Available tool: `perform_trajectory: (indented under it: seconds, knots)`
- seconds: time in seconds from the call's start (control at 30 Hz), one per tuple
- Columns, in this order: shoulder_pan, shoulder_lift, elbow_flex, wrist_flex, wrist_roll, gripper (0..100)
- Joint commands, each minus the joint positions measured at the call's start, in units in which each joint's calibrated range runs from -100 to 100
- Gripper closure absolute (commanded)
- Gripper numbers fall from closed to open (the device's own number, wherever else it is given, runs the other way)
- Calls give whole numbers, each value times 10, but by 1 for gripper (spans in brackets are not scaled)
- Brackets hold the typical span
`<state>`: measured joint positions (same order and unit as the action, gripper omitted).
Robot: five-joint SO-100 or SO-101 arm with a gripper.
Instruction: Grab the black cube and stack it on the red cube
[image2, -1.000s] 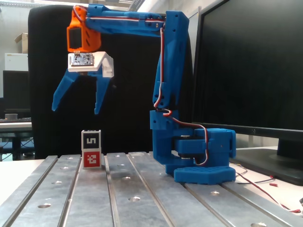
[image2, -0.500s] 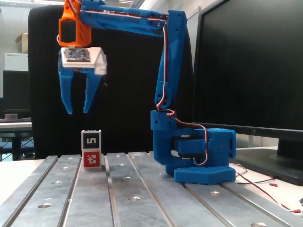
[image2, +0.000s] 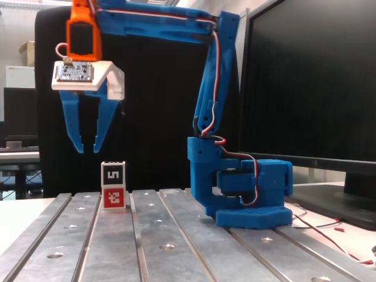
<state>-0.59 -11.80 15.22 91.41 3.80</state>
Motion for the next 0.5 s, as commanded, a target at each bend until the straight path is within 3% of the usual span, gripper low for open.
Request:
perform_trajectory:
  seconds: [0.0,0.47]
  knots:
    - [-6,-86,111,-75,-8,93]
    - [11,-316,478,-297,-8,93]
